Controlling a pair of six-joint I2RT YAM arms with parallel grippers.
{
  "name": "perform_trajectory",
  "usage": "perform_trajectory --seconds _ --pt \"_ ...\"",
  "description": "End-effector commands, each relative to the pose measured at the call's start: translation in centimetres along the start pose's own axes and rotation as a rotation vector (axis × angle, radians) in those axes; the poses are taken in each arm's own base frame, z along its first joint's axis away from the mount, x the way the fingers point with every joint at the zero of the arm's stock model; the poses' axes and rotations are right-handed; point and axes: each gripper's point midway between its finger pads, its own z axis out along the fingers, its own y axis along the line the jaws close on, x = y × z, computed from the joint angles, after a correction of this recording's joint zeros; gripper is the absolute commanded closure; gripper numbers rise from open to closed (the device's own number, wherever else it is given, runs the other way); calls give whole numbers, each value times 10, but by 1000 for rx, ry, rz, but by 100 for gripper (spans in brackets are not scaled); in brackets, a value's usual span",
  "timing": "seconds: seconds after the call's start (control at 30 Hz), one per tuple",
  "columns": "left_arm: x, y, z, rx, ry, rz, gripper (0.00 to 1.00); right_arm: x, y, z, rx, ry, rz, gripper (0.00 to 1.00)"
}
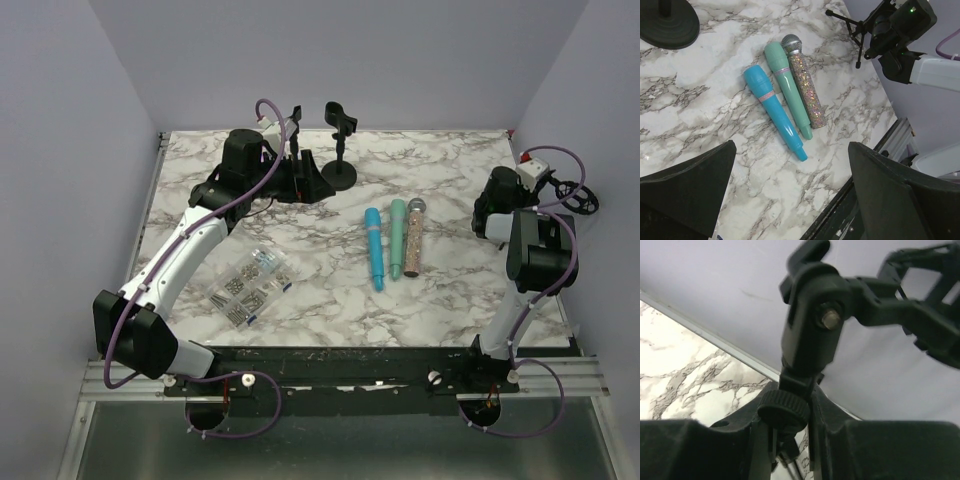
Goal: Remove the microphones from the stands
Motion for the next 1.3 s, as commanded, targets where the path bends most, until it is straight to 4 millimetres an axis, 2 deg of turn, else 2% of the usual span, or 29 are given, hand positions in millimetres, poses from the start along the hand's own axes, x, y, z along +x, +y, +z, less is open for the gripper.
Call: perform_trajectory --seconds 0.0,0.13,0.27,0.43,0.63,0.8,0.93,0.97,1.07,1.17,1.27 --pt "-3 -4 1 25 -5 2 2 -1 -1 -1 -22 -16 -21 78" --pt "-2 -3 1 25 -2 -1 1 -15 -2 -4 -34 -31 4 91" --pt "-2 -3 1 25 -4 0 1 -35 -2 -15 -49 -76 18 100" --pt "-3 -3 0 22 -7 3 1 -62 0 -36 -52 -142 25 100" --pt "-5 -2 -2 10 -13 12 1 -88 -8 -55 -96 -178 120 100" --pt "-9 -4 -6 7 -25 20 2 -120 2 -90 -220 -206 175 100" --pt "-14 -3 -12 -14 -47 38 1 -146 24 -146 -458 -241 217 100" --pt "-15 -2 -14 -19 -52 41 1 -150 37 -165 -577 -242 215 100" --pt "-21 -3 -20 -29 -74 53 2 -163 51 -227 -834 -280 222 100" --pt "-24 -2 -26 -43 -93 64 1 -162 61 -293 -1118 -258 238 100" --pt "-29 -4 -32 -50 -113 73 1 -149 64 -361 -1370 -240 201 99"
